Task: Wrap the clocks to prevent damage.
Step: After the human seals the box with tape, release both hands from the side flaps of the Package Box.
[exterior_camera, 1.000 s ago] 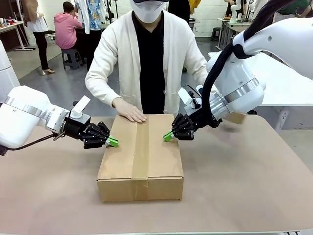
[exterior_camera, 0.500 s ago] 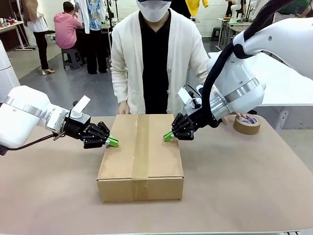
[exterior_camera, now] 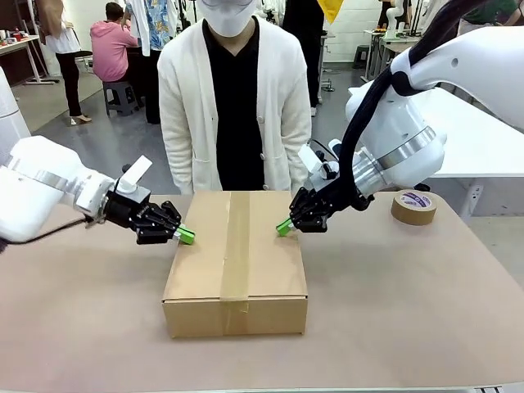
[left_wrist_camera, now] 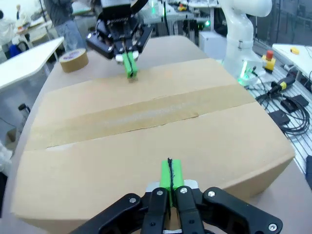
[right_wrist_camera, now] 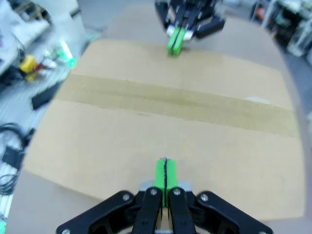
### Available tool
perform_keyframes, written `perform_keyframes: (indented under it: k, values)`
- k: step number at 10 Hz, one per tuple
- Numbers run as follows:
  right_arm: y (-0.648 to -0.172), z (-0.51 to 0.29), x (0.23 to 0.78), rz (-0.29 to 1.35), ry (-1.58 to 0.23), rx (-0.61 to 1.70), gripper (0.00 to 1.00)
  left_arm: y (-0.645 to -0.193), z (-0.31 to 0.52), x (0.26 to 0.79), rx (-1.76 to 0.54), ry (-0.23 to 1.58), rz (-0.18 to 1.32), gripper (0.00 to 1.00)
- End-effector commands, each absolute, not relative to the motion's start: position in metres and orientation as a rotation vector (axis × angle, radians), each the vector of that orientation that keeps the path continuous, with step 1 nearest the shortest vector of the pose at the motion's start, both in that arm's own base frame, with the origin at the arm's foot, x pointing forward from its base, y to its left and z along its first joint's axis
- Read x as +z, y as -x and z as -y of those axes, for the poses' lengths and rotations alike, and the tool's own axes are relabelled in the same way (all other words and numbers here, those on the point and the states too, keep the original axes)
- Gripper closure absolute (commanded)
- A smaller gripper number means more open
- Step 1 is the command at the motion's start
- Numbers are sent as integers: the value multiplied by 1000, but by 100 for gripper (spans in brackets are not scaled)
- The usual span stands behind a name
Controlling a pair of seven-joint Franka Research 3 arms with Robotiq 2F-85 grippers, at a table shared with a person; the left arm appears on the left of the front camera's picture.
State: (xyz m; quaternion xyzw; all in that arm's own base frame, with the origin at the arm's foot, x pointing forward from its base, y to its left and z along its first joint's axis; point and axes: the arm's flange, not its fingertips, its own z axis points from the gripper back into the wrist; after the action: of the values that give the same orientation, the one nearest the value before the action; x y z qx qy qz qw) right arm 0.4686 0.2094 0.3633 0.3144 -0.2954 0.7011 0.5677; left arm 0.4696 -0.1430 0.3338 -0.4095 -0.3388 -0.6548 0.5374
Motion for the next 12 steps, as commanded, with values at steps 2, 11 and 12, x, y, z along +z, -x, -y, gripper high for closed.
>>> perform_keyframes:
  k: [2, 11, 12]
  values:
    - [-453, -180, 460, 531, -595, 1612, 99, -460, 120, 445, -1535, 708, 609, 99]
    - [-426, -70, 547, 508, -360, 1296, 99, -441, 31, 513, -1280, 429, 339, 99]
    - [-426, -70, 547, 508, -360, 1296, 99, -441, 31, 513, -1280, 429, 339, 99]
